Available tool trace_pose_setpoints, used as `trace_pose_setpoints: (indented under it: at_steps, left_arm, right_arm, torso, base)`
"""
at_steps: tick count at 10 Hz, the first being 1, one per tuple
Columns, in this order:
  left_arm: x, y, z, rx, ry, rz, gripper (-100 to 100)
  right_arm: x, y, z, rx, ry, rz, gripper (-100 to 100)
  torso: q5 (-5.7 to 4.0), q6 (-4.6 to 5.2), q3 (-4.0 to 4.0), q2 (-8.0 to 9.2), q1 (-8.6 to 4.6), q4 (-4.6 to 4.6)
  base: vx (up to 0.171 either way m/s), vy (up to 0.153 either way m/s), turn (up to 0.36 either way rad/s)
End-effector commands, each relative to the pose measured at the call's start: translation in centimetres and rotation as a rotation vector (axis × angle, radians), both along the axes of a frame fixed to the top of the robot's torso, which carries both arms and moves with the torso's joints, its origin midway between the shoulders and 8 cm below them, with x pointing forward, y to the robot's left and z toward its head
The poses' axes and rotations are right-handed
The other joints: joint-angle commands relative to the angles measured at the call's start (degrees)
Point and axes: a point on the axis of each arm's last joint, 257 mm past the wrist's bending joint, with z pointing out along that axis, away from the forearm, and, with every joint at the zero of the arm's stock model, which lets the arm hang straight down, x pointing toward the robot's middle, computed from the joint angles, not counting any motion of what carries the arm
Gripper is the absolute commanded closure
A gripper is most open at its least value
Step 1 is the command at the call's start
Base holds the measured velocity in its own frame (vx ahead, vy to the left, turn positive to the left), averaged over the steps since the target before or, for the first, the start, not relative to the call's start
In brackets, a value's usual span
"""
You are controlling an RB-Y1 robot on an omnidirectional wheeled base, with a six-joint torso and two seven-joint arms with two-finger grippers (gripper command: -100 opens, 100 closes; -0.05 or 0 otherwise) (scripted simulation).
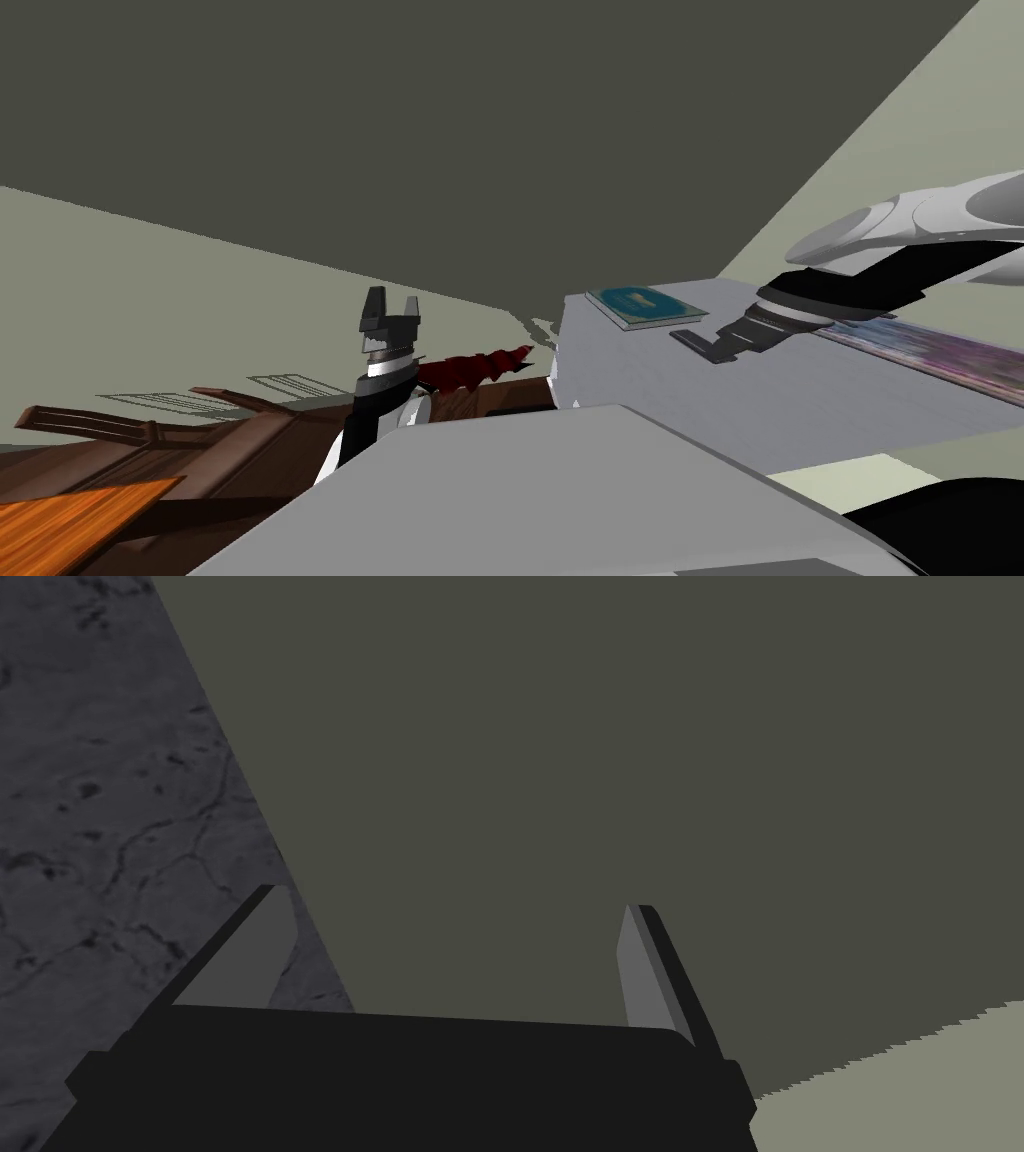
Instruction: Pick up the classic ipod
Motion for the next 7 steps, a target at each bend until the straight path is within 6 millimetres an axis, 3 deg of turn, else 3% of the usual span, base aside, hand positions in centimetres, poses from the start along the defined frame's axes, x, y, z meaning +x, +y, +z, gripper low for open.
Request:
trace_pose_setpoints:
  at_steps: [1,2,3,6,7]
  left_arm:
    - [0.0,0.0,0.0,0.000,0.000,0.000,0]
    - [0.0,0.0,0.0,0.000,0.000,0.000,0]
    - [0.0,0.0,0.0,0.000,0.000,0.000,0]
    - [0.0,0.0,0.0,0.000,0.000,0.000,0]
    - [0.0,0.0,0.0,0.000,0.000,0.000,0]
  right_arm:
    - [0.0,0.0,0.0,0.000,0.000,0.000,-100]
    - [0.0,0.1,0.0,0.001,0.000,0.000,0]
    - [-0.6,-0.6,-0.9,0.002,-0.003,-0.006,-100]
    - [-1.0,-1.1,-1.6,0.003,-0.005,-0.010,-100]
    - [-1.0,-1.2,-1.6,0.002,-0.006,-0.010,100]
  torso:
    - [0.00,0.00,0.00,0.00,0.00,0.00]
    - [0.00,0.06,0.25,0.44,0.05,0.11]
    - [0.02,0.07,0.46,0.77,0.10,0.21]
    - [0.05,0.09,0.63,1.04,0.22,0.29]
    - [0.06,0.09,0.65,1.06,0.19,0.29]
  base:
    - [0.087,-0.018,0.041]
    - [0.019,-0.003,-0.002]
    - [0.015,0.016,0.054]
    - [0.003,0.022,0.027]
    - [0.000,0.000,0.000]
